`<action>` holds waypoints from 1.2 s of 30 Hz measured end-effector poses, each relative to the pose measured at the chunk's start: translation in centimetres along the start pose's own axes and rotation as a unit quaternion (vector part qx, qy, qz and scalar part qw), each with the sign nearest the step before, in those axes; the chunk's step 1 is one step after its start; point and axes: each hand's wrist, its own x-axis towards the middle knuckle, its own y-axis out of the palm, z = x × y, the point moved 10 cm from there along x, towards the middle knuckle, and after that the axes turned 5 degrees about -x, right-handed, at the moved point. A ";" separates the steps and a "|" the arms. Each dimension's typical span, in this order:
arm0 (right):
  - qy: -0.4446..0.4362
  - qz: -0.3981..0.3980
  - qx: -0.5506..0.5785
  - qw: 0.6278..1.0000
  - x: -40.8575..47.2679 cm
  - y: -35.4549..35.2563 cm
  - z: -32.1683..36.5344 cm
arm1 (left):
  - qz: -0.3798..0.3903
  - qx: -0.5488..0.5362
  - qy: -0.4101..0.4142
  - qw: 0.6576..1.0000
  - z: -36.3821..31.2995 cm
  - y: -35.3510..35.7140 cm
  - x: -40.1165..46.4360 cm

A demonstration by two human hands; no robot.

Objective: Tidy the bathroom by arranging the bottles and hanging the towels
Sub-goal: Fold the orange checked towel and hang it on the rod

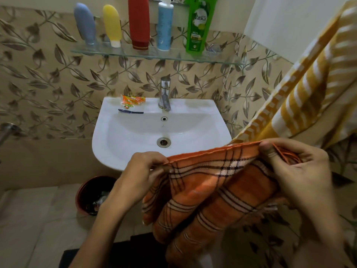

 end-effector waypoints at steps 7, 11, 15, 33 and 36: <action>0.105 0.077 -0.155 0.979 0.1 1.9 -4.9 | -0.017 -0.023 0.008 1.000 -2.2 -1.3 -0.4; 0.018 0.175 -0.108 0.978 -1.1 7.5 -0.9 | -0.012 -0.013 0.028 0.999 -4.0 -1.1 -0.6; -0.036 0.320 -0.118 0.940 -3.7 13.2 1.4 | -0.008 -0.007 0.045 0.999 -4.9 -1.1 -0.9; -0.067 0.209 0.011 0.976 -2.1 11.1 3.0 | 0.063 0.080 -0.023 0.995 -1.5 -0.5 -1.7; -0.056 0.195 0.079 0.976 -1.9 9.9 3.6 | 0.056 0.092 -0.026 0.994 -1.5 -0.6 -1.7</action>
